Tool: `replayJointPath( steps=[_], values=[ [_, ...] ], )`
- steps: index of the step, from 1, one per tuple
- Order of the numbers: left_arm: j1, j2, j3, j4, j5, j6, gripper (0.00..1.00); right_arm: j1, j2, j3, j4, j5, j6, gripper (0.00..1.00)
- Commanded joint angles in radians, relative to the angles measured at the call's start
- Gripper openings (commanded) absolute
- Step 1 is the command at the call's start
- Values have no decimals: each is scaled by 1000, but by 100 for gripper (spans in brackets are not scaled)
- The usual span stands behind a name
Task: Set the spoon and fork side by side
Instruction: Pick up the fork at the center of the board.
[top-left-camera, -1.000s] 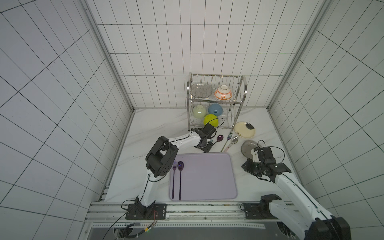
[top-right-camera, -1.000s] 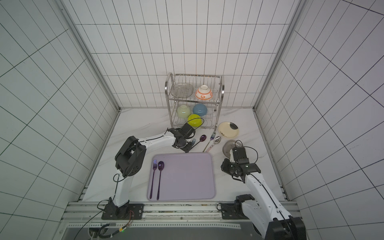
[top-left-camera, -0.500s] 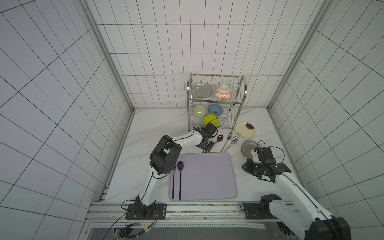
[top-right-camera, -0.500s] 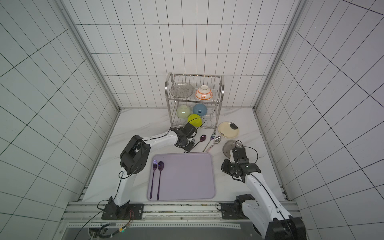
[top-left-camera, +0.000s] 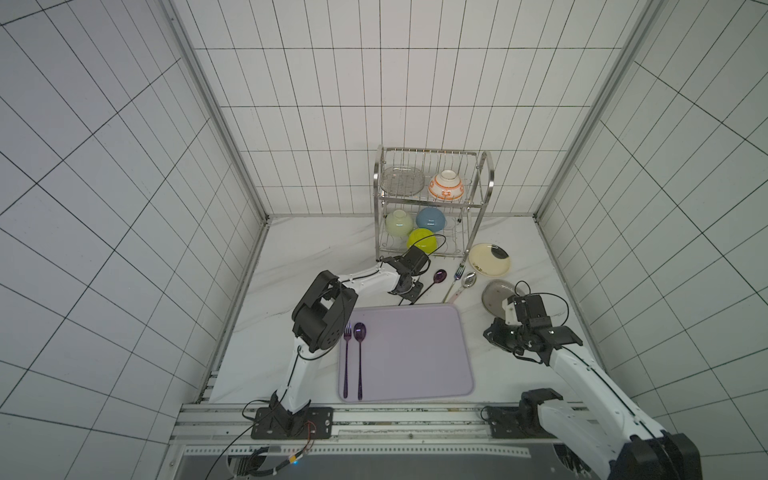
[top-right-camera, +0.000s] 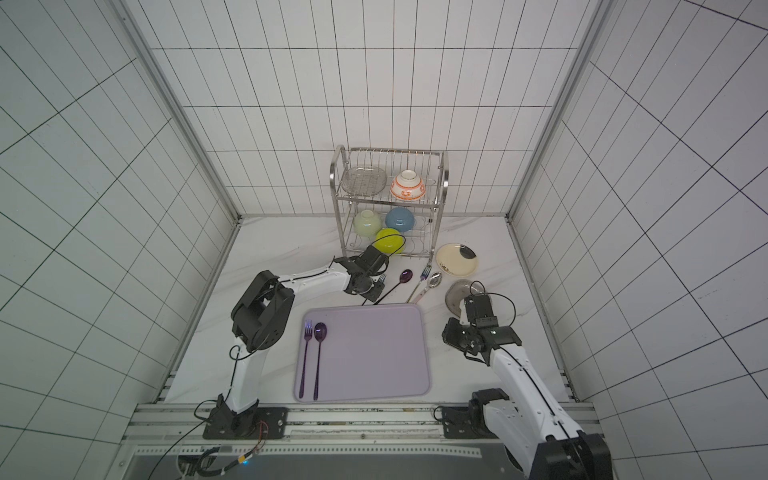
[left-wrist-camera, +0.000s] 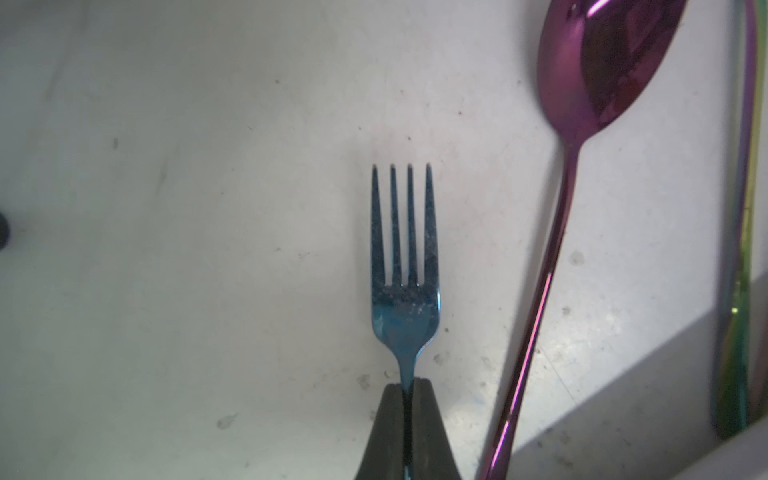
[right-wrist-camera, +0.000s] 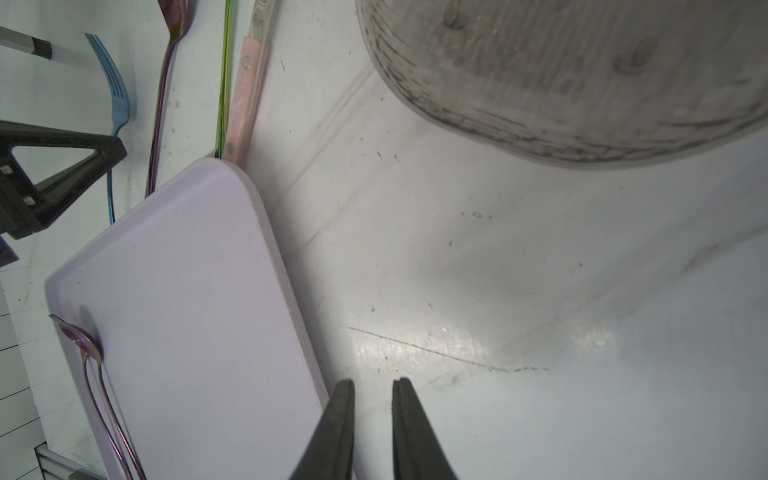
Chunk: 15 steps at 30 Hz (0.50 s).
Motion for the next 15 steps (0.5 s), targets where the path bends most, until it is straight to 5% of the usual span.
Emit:
replayJointPath(
  steps=[1, 15],
  values=[
    [3, -96, -9, 109, -37, 48, 0, -10, 0, 19, -19, 16, 1, 20],
    [-56, -335, -221, 334, -93, 175, 0, -10, -1, 22, -23, 17, 0, 20]
  ],
)
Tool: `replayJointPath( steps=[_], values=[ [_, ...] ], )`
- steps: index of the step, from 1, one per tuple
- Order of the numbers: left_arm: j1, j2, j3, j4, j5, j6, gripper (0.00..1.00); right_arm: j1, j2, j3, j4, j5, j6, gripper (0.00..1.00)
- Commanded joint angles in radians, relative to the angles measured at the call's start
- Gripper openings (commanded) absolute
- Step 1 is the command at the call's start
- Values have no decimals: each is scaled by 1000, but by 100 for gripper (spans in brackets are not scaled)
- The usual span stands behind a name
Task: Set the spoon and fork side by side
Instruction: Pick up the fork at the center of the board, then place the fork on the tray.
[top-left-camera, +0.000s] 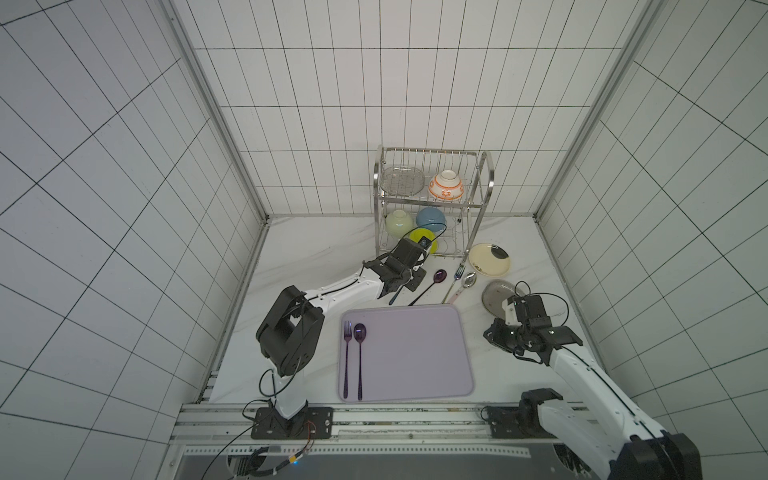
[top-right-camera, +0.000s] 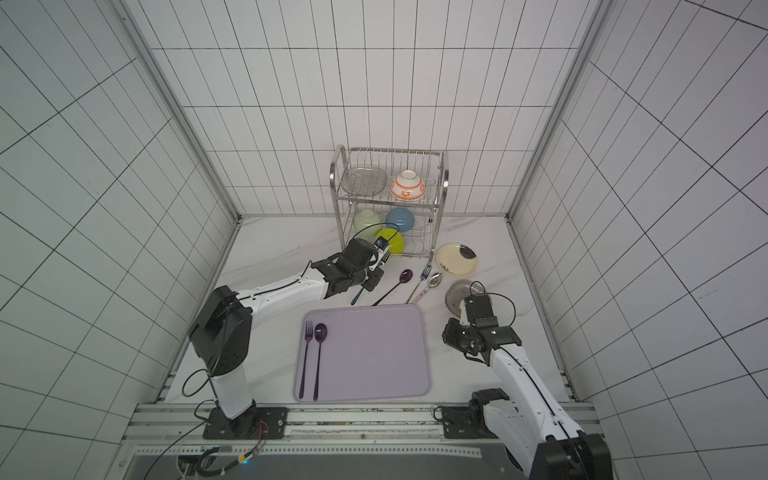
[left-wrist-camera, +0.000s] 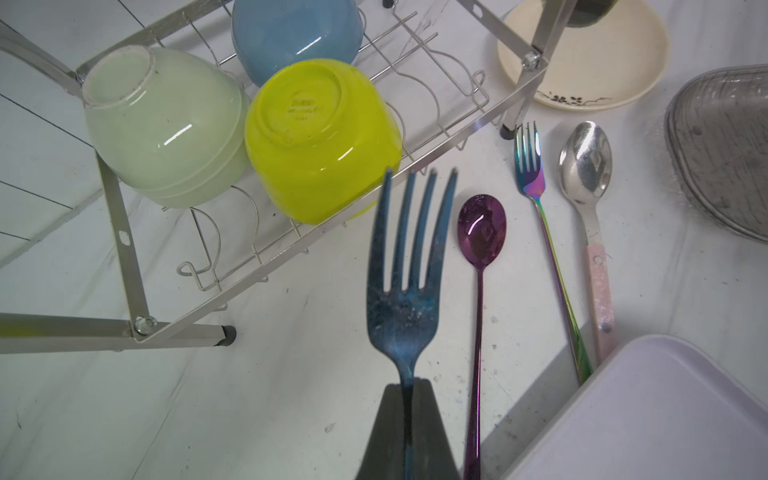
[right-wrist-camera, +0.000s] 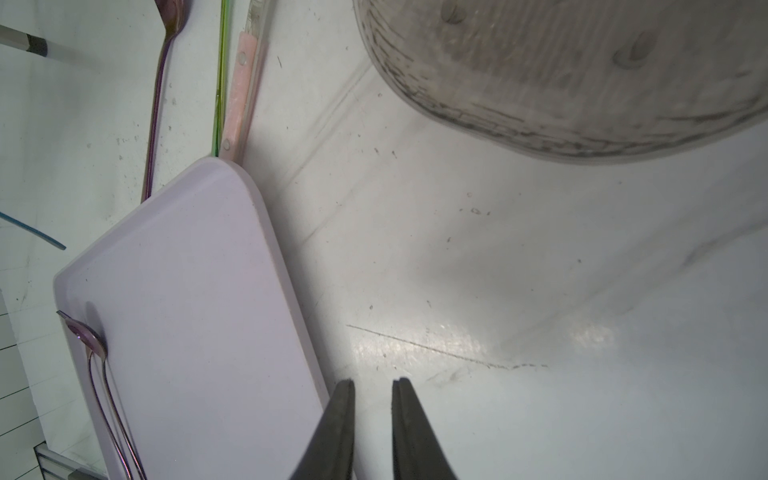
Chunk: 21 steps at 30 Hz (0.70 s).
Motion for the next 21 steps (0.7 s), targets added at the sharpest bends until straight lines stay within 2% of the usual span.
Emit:
replayJointPath(
  steps=[1, 4, 7, 11, 15, 21],
  values=[
    [-22, -69, -39, 63, -52, 12, 0, -10, 1, 21, -15, 17, 0, 20],
    [-52, -159, -51, 10, -116, -83, 0, -10, 4, 21, -12, 14, 1, 20],
    [-79, -250, -45, -144, -158, -296, 0, -10, 8, 24, -10, 13, -1, 20],
    [-115, -383, -154, -321, -93, -579, 0, -10, 19, 20, 2, 3, 1, 20],
    [-143, -479, -303, -408, -17, -734, 0, -10, 42, 8, 22, -24, 5, 20],
    [-172, -519, -513, -340, 21, -921, 0, -10, 55, -13, 42, -49, 12, 19]
  ],
)
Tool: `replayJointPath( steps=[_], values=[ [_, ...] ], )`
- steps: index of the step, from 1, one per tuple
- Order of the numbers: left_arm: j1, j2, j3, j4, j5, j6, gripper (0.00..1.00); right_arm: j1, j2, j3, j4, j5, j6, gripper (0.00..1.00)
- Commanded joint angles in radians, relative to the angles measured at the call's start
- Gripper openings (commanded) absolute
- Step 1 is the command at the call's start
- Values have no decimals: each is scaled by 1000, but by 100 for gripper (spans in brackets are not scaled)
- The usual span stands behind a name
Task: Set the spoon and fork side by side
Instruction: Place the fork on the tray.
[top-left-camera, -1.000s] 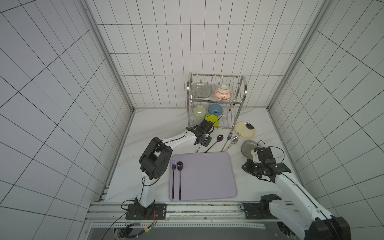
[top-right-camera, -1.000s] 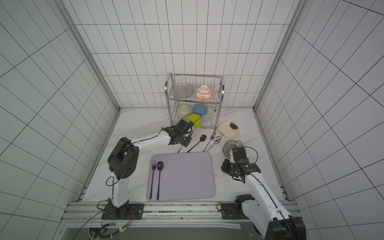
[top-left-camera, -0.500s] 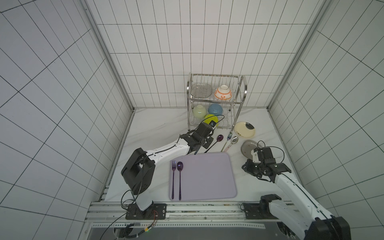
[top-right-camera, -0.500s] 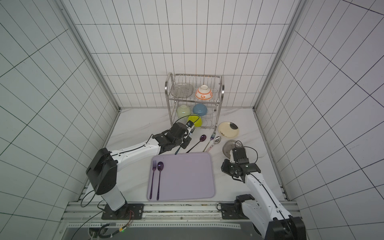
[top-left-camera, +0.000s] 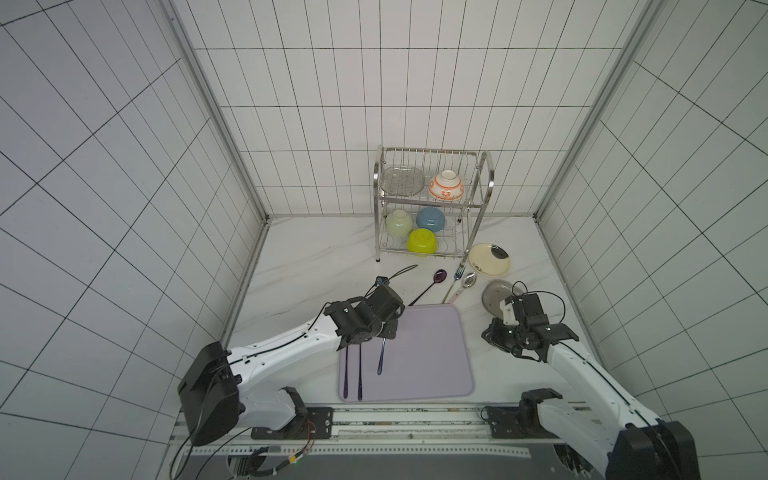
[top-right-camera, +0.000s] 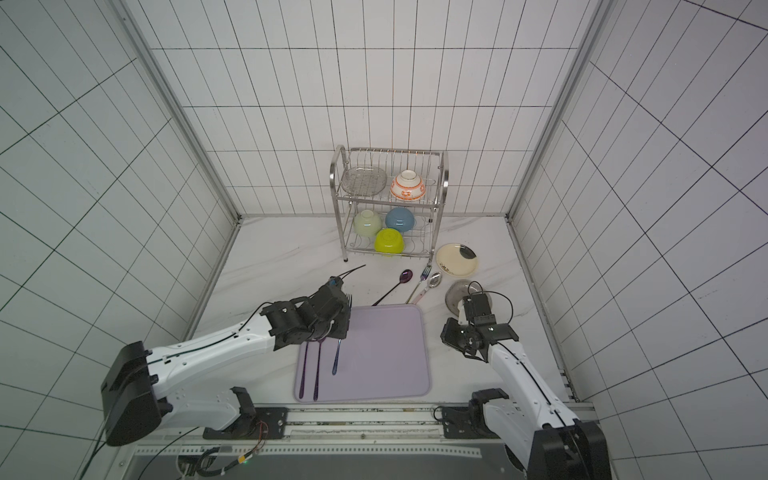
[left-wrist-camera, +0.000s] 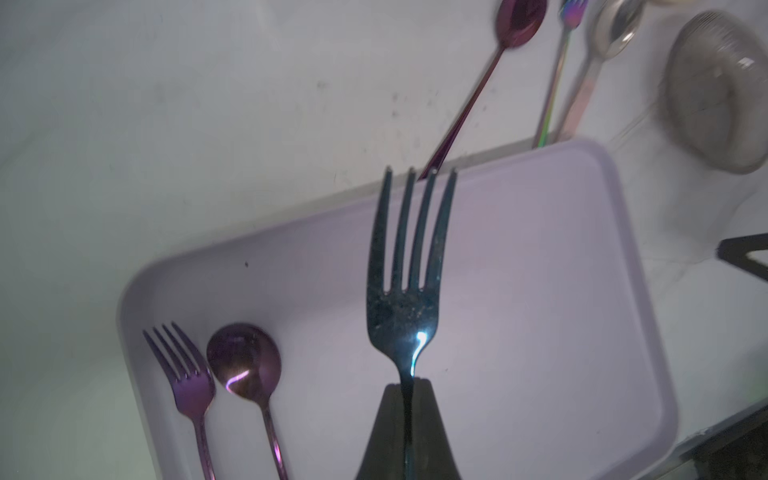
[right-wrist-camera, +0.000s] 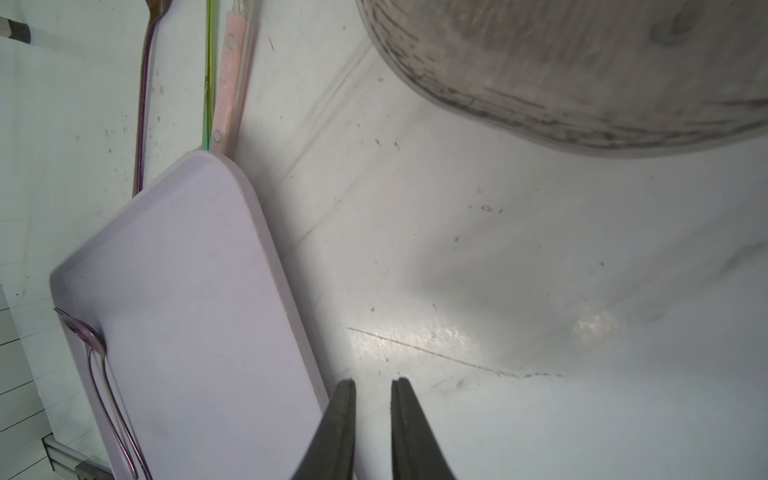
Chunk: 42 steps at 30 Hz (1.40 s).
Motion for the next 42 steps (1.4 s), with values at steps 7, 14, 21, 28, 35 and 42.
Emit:
replayJointPath(
  steps=[7, 14, 21, 28, 35, 42],
  values=[
    [-60, 101, -60, 83, 5, -198, 0, -10, -10, -21, -3, -38, 2, 19],
    [-68, 174, -51, 94, 13, -224, 0, -10, -14, -16, -17, -39, -2, 19],
    [-53, 256, 17, 49, 38, -204, 0, -10, -15, -18, -13, -36, 4, 19],
    [21, 269, 41, 45, 99, -201, 0, -10, -17, -17, -18, -29, 4, 19],
    [41, 318, 71, 40, 154, -201, 0, -10, -8, -21, -12, -25, 6, 19],
    [35, 355, 81, 28, 167, -212, 0, -10, -3, -23, -8, -25, 5, 19]
  ],
)
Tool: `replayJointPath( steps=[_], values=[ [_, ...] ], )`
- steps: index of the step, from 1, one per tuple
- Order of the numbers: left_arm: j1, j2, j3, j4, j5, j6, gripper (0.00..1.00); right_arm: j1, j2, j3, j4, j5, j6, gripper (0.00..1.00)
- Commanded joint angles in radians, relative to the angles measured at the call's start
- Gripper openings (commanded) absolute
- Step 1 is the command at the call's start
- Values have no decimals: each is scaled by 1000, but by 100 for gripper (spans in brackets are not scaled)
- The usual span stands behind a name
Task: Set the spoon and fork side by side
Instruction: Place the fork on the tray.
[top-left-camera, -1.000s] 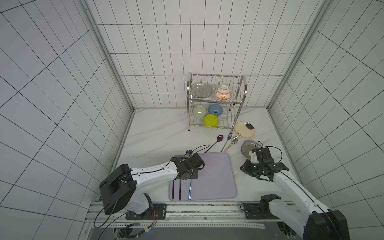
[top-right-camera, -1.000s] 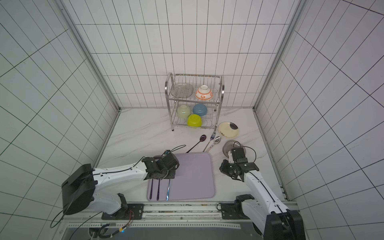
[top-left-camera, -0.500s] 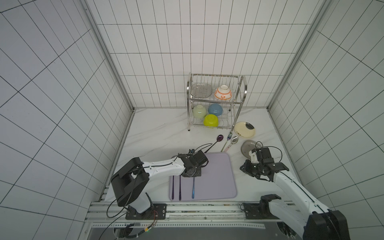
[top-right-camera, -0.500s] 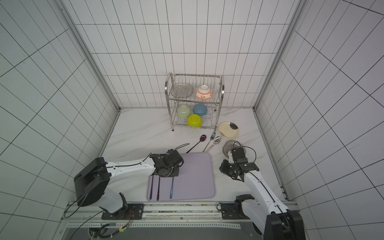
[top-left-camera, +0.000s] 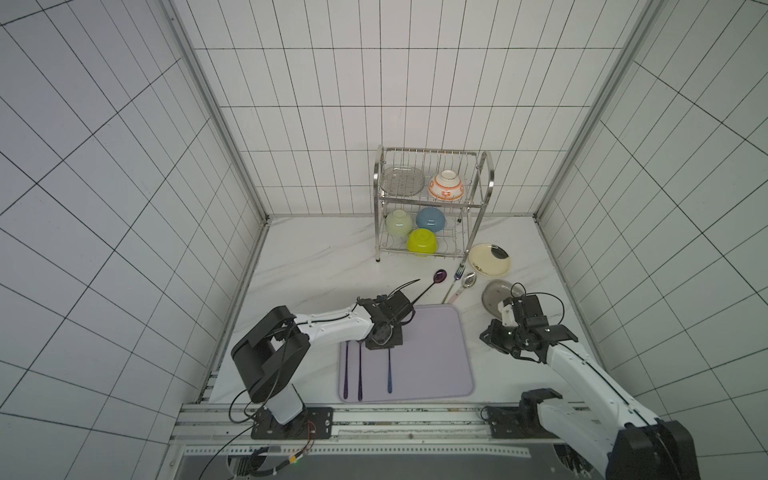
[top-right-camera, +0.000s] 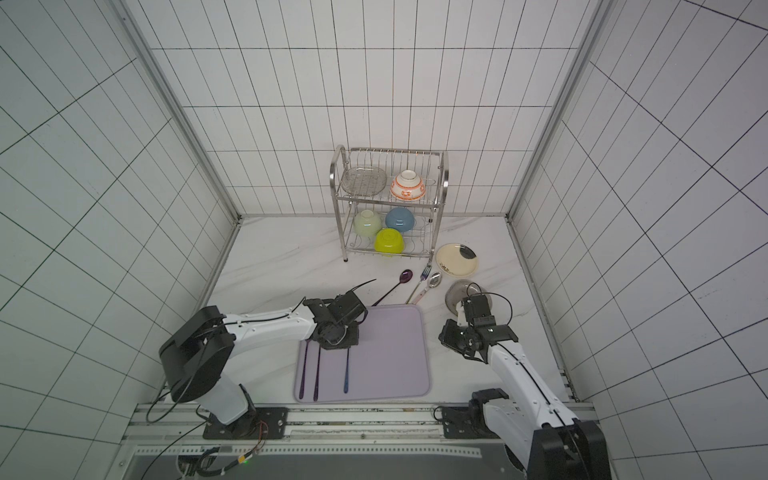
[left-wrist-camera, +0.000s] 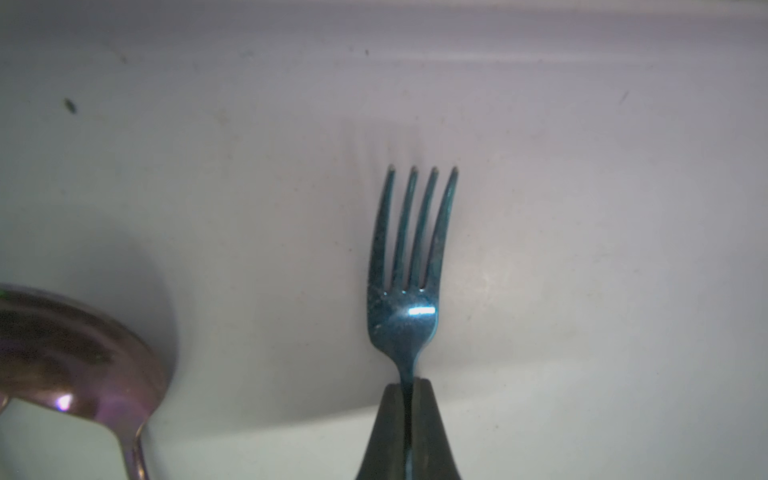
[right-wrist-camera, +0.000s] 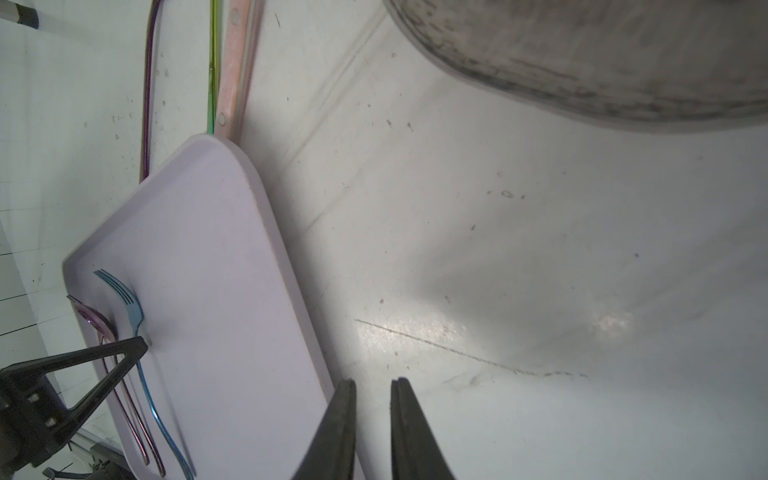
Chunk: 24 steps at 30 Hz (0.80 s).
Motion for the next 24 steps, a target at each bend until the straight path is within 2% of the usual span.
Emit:
replayJointPath(
  steps=[1, 12, 24],
  values=[
    [-4, 20, 15, -6, 21, -11, 0, -10, 0, -8, -13, 7, 5, 19],
    [-3, 40, 18, 7, 38, -2, 0, -10, -9, -11, -14, 9, 9, 19],
    [-23, 14, 0, 2, 50, 10, 12, -10, -4, -11, -10, 11, 13, 19]
  ],
)
